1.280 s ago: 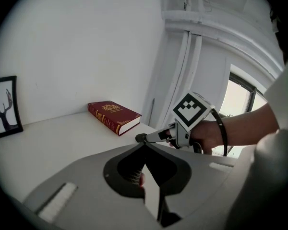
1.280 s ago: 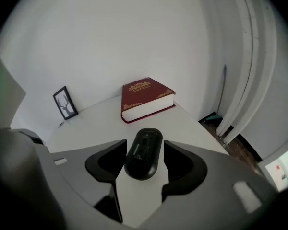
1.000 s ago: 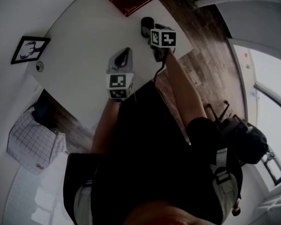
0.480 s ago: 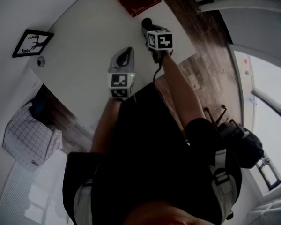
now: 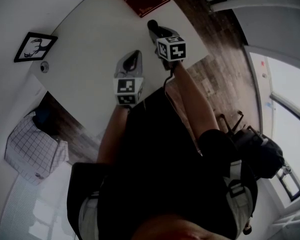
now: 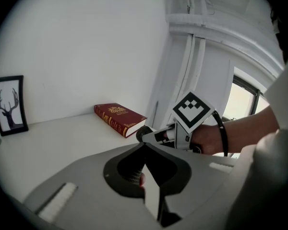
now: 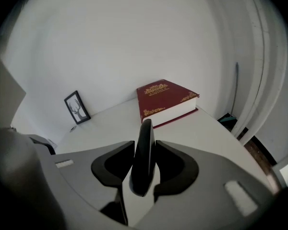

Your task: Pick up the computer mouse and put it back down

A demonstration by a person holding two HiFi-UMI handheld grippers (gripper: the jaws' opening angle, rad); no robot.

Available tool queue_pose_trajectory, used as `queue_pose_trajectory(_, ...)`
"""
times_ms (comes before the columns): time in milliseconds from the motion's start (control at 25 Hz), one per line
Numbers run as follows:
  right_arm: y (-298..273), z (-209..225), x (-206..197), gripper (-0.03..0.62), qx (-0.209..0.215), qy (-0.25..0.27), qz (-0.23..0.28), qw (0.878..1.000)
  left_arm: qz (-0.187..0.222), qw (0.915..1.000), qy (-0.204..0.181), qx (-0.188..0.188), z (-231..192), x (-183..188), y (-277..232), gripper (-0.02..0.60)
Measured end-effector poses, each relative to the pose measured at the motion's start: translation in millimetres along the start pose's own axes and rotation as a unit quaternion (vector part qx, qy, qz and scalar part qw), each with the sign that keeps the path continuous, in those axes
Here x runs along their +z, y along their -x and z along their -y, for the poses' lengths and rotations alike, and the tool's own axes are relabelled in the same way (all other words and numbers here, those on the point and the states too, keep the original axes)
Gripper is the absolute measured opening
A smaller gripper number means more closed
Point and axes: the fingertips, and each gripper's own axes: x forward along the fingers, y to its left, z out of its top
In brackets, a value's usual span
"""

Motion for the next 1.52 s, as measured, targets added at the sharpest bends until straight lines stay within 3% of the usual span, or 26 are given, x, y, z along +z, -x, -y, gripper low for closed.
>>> queue_pose_trajectory(480,65.0,-43.0,21.8,0.149,0.008,0.039,0.115,0.993,0.027,0.9995,-0.013,-0.005,5.4,14.4,17.4,0.0)
queue_pose_trajectory(680,88.1,-53.2,28.3,0.147,0.019,0.016,0.158,0.987,0.04,0.9991,-0.014,-0.008,5.7,21.9,27.6,0.0)
queue_pose_trajectory(840,113.1,-68.0,40.1,0.147,0.021,0.03,0.195,0.98,0.055,0.9983,-0.017,-0.008,4.2,28.2,36.1,0.0)
queue_pose_trajectory(1280,197.7,-128.1,64.0,0.147,-0.014,0.113,0.302,0.947,0.128,0.991,-0.022,-0.032,18.6,76.1,85.2,0.0)
queue_pose_trajectory(1520,247.6,-152.3,59.5,0.147,-0.055,0.134,0.353,0.924,0.173,0.9816,-0.064,-0.05,37.4,99.1,126.1,0.0)
